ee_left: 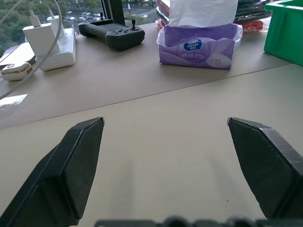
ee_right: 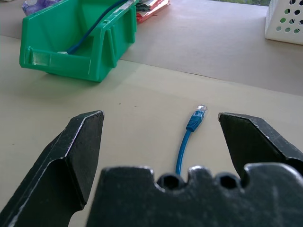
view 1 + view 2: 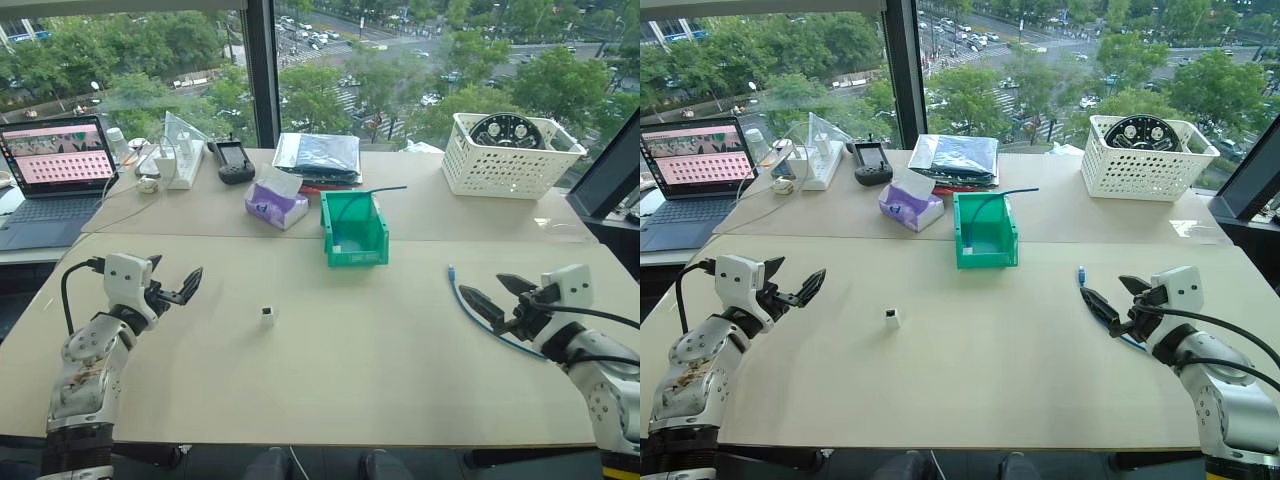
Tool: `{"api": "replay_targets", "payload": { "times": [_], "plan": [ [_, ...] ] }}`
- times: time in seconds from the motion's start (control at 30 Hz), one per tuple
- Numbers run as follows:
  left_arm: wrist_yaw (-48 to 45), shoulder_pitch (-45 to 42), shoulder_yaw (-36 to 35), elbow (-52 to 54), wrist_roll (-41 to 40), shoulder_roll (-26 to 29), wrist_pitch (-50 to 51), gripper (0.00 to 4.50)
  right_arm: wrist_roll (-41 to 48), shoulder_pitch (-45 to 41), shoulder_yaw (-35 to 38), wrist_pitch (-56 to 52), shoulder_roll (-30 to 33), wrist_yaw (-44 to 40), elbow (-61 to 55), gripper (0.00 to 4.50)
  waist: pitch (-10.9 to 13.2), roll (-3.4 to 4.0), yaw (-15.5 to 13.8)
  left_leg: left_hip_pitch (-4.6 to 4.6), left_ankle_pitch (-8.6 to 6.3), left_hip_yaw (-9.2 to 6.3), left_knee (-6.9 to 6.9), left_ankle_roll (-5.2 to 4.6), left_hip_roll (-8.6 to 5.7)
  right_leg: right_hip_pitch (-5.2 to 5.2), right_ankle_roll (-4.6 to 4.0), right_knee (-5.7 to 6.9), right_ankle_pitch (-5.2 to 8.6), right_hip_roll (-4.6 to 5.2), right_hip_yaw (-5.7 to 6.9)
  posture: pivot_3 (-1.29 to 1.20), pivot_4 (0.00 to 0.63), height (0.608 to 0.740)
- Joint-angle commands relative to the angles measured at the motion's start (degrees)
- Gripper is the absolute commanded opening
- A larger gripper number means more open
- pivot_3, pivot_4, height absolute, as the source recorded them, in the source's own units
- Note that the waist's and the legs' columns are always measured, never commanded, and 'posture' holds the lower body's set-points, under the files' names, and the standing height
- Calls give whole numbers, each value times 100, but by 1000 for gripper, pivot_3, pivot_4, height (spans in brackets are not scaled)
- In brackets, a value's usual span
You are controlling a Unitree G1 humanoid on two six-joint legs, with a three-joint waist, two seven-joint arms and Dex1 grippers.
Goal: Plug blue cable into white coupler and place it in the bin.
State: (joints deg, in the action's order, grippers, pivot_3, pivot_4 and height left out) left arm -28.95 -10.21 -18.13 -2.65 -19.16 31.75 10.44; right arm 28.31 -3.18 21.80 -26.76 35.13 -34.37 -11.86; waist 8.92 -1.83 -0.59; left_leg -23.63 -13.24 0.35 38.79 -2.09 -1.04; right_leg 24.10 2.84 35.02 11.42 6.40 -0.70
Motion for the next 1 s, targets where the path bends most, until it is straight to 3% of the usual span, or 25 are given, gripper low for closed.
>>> {"api": "replay_targets", "payload": {
  "times": [0.03, 0.23, 0.43, 0.63, 0.83, 1.0],
  "plan": [
    [-197, -125, -146, 53, -180, 156, 50, 4500, -55, -32, 113, 92, 183, -47, -85, 4473, 0, 0, 0, 0, 0, 0, 0, 0, 0, 0, 0, 0, 0, 0, 0, 0, 150, 740],
    [-1166, -161, -622, 484, -1340, 614, 753, 4500, -562, -893, -470, -256, 401, 301, 317, 4473, 4, -3, 69, 1, 0, 8, 3, 0, 4, 5, -3, 0, -2, -5, -3, 0, 150, 740],
    [-1917, 366, -892, 1261, -2306, 1184, 1829, 4500, -1300, -2176, -1389, -497, 378, 472, 1861, 4473, 8, 0, 146, 7, 1, 12, 2, 0, 6, 2, -4, 0, -2, -11, -8, 0, 150, 740],
    [-2043, 897, -1318, 2362, -3305, 1659, 2849, 4500, -1790, -3333, -1787, -24, 82, 477, 3856, 4473, 45, 11, 149, -6, -1, 18, -4, -3, 4, 15, -4, 0, -2, -12, -13, 0, 150, 740],
    [-1917, 1156, -1647, 3107, -4164, 2114, 3718, 4500, -2117, -3941, -1935, 607, -180, 444, 5195, 4473, 59, 22, 145, -5, -1, 14, -4, -2, 2, 11, -4, 0, -2, -11, -13, 0, 150, 740],
    [-1929, 1209, -1822, 3341, -4533, 2462, 4058, 4500, -2309, -3961, -2045, 522, -187, 356, 5457, 3110, 59, 23, 166, 2, -1, 14, -4, -2, 2, 5, -4, 1, -3, -15, -13, 0, 150, 740]
  ]
}}
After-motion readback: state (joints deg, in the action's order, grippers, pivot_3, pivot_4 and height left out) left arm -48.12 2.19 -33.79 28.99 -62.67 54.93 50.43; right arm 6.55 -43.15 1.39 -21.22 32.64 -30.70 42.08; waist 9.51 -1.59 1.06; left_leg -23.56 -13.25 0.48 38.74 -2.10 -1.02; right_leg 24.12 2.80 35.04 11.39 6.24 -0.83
